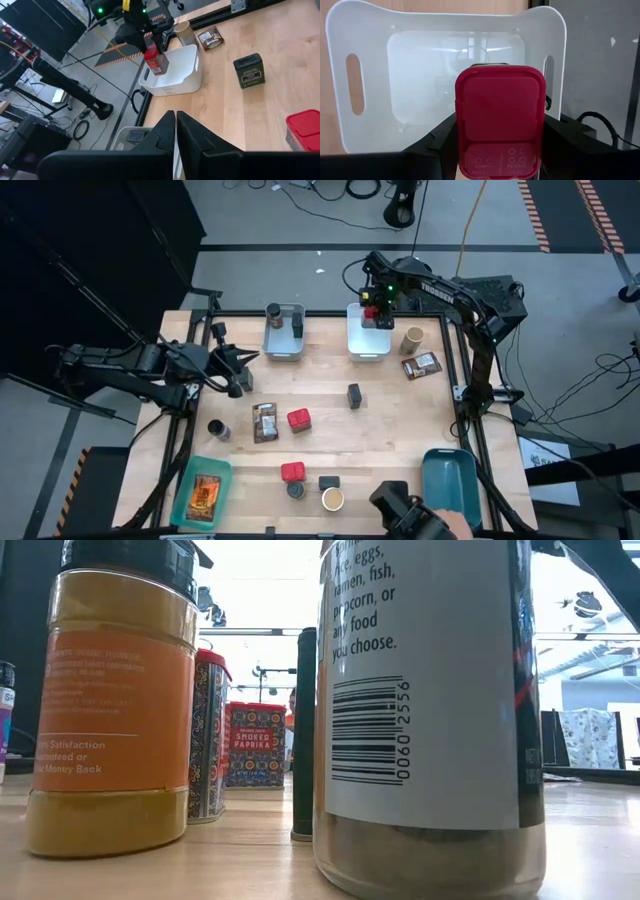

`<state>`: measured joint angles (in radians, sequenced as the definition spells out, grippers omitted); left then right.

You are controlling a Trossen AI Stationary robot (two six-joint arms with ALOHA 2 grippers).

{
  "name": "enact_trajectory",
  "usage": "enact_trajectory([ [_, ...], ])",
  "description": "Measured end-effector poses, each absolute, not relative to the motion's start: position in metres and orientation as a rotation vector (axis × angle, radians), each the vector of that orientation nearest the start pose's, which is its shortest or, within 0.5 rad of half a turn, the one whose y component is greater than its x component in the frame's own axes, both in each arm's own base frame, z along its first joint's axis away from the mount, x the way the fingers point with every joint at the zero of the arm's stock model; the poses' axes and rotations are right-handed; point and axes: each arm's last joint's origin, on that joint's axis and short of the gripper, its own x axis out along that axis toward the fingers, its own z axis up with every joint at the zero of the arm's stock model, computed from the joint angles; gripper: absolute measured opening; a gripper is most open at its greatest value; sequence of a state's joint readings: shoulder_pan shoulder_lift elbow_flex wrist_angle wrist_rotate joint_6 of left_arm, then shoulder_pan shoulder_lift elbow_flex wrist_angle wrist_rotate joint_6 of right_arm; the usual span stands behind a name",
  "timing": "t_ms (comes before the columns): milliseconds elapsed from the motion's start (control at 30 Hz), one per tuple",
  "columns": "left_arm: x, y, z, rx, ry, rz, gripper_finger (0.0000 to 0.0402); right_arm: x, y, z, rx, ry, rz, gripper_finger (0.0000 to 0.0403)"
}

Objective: Sort spices by type
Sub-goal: Put the red spice can into the white bin

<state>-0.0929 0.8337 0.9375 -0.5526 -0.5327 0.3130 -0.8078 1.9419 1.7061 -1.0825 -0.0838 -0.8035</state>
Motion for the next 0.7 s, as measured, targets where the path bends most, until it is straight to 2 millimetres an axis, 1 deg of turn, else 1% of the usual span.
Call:
enact_trajectory([
  [300,0.165,-0.001,0.346,0.451,0.477,0.363,0.002,0.278,-0.288,0.238,-0.065,1.367,-0.07,0.0196],
  [567,0.165,-0.001,0.346,0.453,0.478,0.363,0.002,0.273,-0.3,0.238,-0.053,1.333,-0.134,0.0196],
  [700,0.165,-0.001,0.346,0.453,0.479,0.363,0.002,0.273,-0.301,0.238,-0.049,1.315,-0.135,0.0196],
])
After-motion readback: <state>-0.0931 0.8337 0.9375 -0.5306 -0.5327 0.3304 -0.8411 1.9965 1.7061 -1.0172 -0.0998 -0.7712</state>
